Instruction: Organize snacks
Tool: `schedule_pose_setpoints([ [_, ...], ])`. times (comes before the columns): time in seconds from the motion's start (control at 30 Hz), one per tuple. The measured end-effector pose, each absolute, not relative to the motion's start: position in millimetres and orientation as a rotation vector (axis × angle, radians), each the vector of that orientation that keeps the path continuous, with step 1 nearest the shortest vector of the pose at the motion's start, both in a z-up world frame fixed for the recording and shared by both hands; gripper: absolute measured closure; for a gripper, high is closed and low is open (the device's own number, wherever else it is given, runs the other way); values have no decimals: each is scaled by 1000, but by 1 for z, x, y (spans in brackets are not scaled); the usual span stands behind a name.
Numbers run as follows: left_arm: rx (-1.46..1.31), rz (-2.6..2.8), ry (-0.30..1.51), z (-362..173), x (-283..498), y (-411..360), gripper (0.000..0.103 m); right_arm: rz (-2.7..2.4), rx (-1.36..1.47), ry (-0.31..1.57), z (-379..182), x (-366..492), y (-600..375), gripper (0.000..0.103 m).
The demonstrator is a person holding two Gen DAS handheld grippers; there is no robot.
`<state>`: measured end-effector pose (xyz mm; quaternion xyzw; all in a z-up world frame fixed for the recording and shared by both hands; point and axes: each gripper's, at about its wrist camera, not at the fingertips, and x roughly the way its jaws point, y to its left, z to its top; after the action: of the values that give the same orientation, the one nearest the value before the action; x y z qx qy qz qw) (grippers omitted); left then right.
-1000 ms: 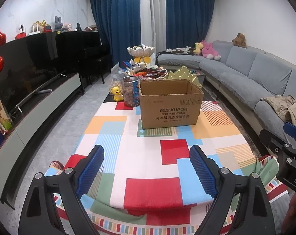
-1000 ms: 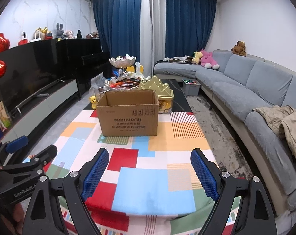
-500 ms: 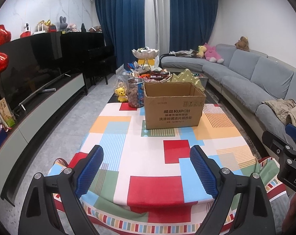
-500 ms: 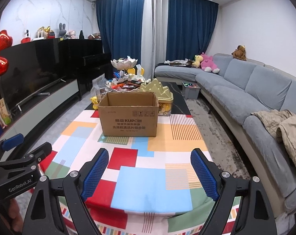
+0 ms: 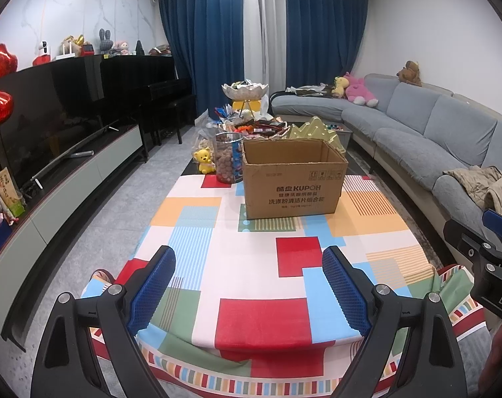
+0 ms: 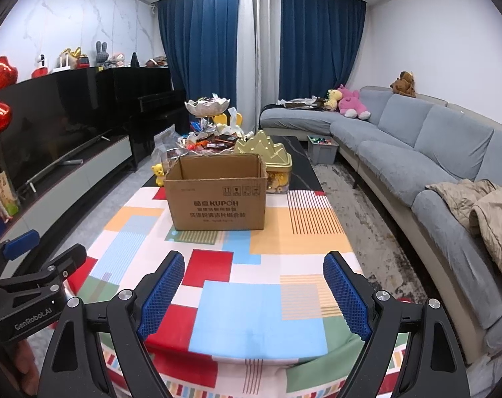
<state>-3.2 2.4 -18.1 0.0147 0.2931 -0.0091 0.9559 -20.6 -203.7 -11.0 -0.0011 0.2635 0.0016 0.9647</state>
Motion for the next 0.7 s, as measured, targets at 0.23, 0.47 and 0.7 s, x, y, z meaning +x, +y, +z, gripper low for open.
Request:
schedule_pose_setpoints([
  [0.23,31,-20,594,-18,-3,2,12,2,0,534,-11,-21,-204,16],
  [0.47,31,-20,595,-18,-3,1,12,2,2,535,-11,-20,-204,16],
  [0.7,30,-20,597,-18,-3,1,11,2,5,537,-11,-19,-205,16],
])
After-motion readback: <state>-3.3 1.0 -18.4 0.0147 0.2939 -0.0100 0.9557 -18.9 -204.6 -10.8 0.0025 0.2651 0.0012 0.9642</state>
